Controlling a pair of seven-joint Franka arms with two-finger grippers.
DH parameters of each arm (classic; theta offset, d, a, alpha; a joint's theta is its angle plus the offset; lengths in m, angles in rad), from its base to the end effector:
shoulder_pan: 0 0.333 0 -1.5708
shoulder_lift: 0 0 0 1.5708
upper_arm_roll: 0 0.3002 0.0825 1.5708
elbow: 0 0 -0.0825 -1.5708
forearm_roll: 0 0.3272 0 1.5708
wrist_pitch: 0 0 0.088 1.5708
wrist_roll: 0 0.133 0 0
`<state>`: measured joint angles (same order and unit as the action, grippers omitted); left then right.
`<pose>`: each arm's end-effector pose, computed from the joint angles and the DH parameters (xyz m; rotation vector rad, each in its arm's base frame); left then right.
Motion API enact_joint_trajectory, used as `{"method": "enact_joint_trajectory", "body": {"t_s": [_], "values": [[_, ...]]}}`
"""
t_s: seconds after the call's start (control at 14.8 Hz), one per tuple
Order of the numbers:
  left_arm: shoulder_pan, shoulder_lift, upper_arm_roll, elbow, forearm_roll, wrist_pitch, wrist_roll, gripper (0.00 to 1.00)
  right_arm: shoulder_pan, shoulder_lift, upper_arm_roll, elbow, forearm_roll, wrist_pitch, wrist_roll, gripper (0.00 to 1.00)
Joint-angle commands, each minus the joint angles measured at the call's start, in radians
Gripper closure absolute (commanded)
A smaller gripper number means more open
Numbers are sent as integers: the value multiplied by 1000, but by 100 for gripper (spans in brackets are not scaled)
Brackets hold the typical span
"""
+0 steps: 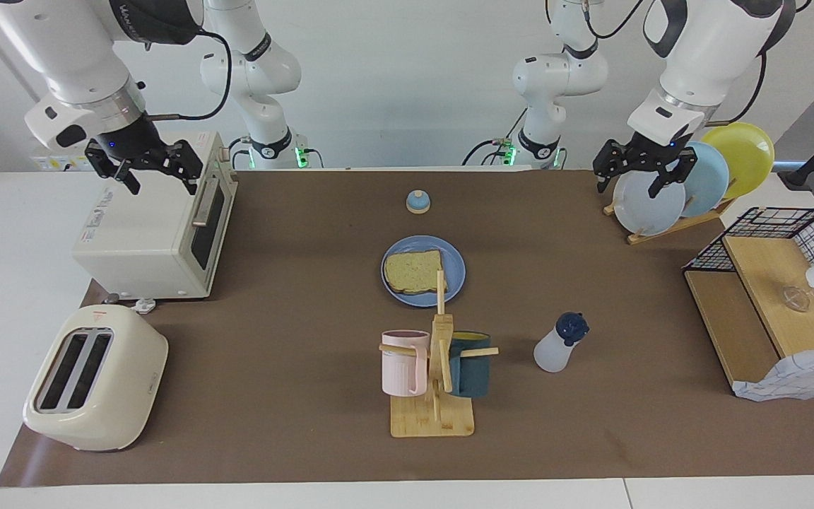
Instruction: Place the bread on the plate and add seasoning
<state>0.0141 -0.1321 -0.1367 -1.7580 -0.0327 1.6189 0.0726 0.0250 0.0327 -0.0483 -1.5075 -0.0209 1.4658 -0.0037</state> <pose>0.4564 -0.0642 0.5716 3.1126 -0.3001 -0.0134 0.4945 -0.0141 0.5837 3.1178 -0.0328 -0.1164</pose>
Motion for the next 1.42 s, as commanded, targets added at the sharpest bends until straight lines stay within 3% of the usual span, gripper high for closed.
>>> {"method": "enact_joint_trajectory", "body": {"t_s": [0.0,0.41,0.68,1.01,1.15,1.35], "values": [[35,16,-6,74,-9,-100,-17,0,-16,-25,10,-33,2,19,-22,0],[81,25,-11,164,-4,-226,-34,0,-16,-25,10,-33,2,19,-22,0],[78,62,-11,216,-10,-217,-34,0,-16,-25,10,-33,2,19,-22,0],[-6,66,41,153,-6,-185,-34,0,-16,-25,10,-33,2,19,-22,0],[-61,112,89,196,-1,-240,-36,0,-16,-25,10,-33,2,19,-22,0],[-53,100,86,258,0,-258,-39,0,-16,-25,10,-33,2,19,-22,0]]}}
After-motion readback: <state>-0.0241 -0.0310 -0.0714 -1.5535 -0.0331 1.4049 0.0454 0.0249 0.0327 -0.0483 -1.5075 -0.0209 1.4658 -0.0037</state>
